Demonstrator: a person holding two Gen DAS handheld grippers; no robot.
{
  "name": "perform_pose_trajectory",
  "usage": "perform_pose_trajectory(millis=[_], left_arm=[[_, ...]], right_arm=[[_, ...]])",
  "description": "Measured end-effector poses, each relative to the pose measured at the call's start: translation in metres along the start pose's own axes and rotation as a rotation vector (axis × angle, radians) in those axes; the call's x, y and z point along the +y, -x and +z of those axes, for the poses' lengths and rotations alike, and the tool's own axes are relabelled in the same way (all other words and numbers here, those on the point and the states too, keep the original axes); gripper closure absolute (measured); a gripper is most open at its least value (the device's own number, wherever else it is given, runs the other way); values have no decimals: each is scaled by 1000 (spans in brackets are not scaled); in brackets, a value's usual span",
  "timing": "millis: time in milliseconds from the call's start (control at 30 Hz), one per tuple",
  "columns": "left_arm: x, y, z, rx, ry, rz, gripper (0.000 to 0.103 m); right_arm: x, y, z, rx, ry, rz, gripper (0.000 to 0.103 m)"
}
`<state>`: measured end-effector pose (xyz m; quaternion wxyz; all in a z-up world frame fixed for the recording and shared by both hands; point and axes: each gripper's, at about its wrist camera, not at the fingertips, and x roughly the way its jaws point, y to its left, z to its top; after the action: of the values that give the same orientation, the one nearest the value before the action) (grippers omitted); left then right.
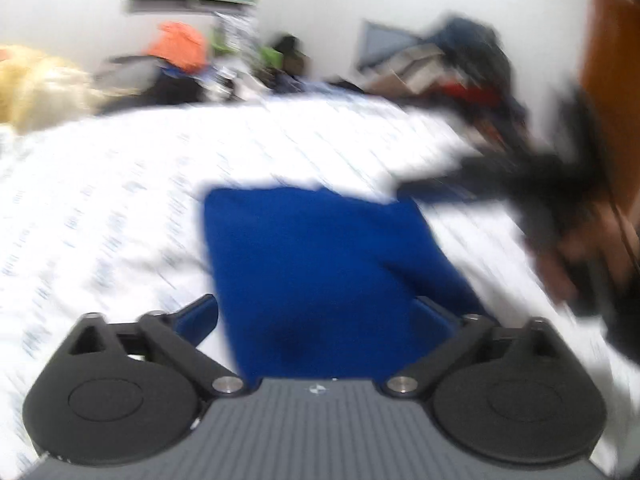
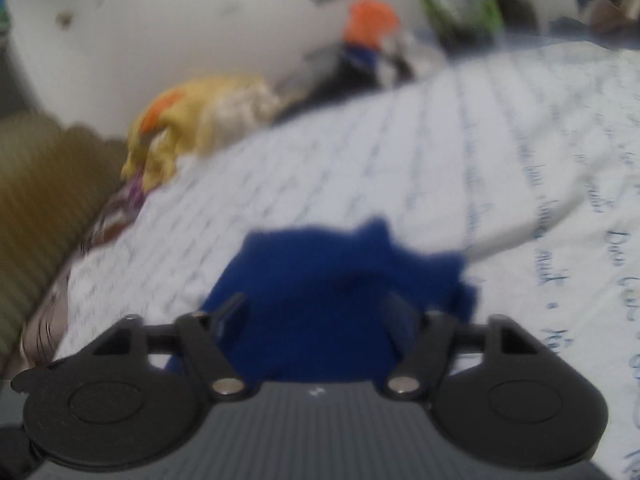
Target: Fold small clothes
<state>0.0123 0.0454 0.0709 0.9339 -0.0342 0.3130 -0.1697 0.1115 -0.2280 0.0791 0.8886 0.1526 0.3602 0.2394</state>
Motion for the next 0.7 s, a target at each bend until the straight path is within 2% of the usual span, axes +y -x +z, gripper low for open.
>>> perform_pose_trajectory(millis=[33,100,167,233,267,300,333,367,400,433,500,567,600,633,700], left_arm=[[13,-11,12,18,45,10,3],[34,-44,32,84,124,30,9],[46,-82,48,155,163,74,23],[48,-112,62,199,162,82,33],[47,-122,65,206,151,68,44],[44,-130,69,211,130,55,58],[41,-134,68,208,94,76,81],[35,-137,70,185,53,128,83],[30,-135,72,158,29,152,84],[25,-129,72,114,-4,169,85],[9,-121,69,20,-131,228,86],[-3,-130,65,24,-222,265,86],[-4,-137,60,46,-242,291,86],[-4,-142,54,60,-254,314,81],[-3,-126,45,27,-249,320,71]], right_arm=[[-12,-1,6,9,-41,-22,22],[-33,-13,12,80,-106,-74,22],[-44,-36,15,161,-142,-79,22],[-43,-46,15,152,-129,-104,21],[-41,-50,16,147,-120,-93,21],[-40,-54,17,137,-116,-73,32],[-38,-57,16,120,-98,-54,73],[-35,-59,15,123,-59,-59,82],[-30,-61,16,115,-17,-81,82],[-24,-59,18,90,25,-93,89],[-3,-44,21,-24,166,-96,97],[12,-38,22,-140,282,-105,97],[11,-46,25,-136,286,-118,97],[5,-59,27,-83,255,-126,97],[-10,-77,30,67,130,-128,96]])
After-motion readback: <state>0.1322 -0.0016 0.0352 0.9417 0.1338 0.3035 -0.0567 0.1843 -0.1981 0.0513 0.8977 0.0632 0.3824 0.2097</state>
